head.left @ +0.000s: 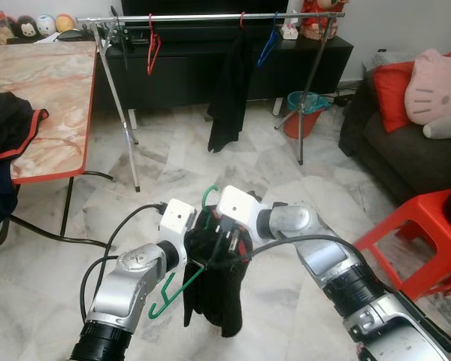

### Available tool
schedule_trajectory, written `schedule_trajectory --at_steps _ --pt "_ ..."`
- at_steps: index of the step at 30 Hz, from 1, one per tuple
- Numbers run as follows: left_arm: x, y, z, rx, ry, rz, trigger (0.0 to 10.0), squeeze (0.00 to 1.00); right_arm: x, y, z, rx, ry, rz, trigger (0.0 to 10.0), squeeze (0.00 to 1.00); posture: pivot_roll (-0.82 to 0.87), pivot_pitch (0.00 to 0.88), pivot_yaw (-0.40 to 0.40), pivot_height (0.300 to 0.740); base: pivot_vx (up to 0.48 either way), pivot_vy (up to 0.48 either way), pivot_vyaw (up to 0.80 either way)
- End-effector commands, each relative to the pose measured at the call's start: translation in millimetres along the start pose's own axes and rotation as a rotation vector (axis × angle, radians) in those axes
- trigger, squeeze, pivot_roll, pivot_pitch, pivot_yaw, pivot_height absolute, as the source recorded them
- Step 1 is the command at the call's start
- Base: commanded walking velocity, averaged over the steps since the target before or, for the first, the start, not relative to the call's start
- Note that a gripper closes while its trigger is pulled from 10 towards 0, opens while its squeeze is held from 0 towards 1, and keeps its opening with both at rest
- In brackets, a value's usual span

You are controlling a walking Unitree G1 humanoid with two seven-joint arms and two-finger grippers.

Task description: Hang hanger

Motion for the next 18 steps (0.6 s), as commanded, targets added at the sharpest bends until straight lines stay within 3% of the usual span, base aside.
schedule_trajectory --at_steps 1,2,3,4,18 --pt "12 5.4 -7.8 -0.026 0.012 -0.051 10.0 0.0 11 2.4 8.9 0.048 -0.036 -0.025 10.0 0.29 0.06 0.045 -0.112 0.74 0.0 0.0 0.0" --pt "12 5.4 -7.3 -0.023 0.013 -0.051 10.0 0.0 10 2.0 8.1 0.043 -0.034 -0.02 10.0 0.29 0.06 0.045 -0.112 0.74 0.0 0.0 0.0" --pt "12 5.4 -6.6 -0.019 0.013 -0.053 10.0 0.0 9 1.4 7.3 0.039 -0.035 -0.014 10.0 0.91 0.06 0.045 -0.112 0.74 0.0 0.0 0.0" --pt "12 5.2 -5.5 -0.013 0.016 -0.055 10.0 0.0 7 0.8 5.5 0.028 -0.037 -0.005 10.0 0.96 0.06 0.045 -0.112 0.74 0.0 0.0 0.0" --pt "19 4.0 11.1 0.094 0.014 -0.12 10.0 0.0 2 -4.2 1.1 -0.029 -0.047 0.037 10.0 1.0 0.05 0.047 -0.113 0.74 0.0 0.0 0.0"
Point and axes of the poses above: a point about 5 cm out from each wrist's last joint towards the gripper, its own y axis pointing out of the wrist towards the gripper, its own x axis along the axis of the wrist's last joint, z = x × y, the point moved 3 cm from there along y, pointing out of the wrist towards the gripper, and after that the axes turned 3 degrees about y, right-handed, at the moved point
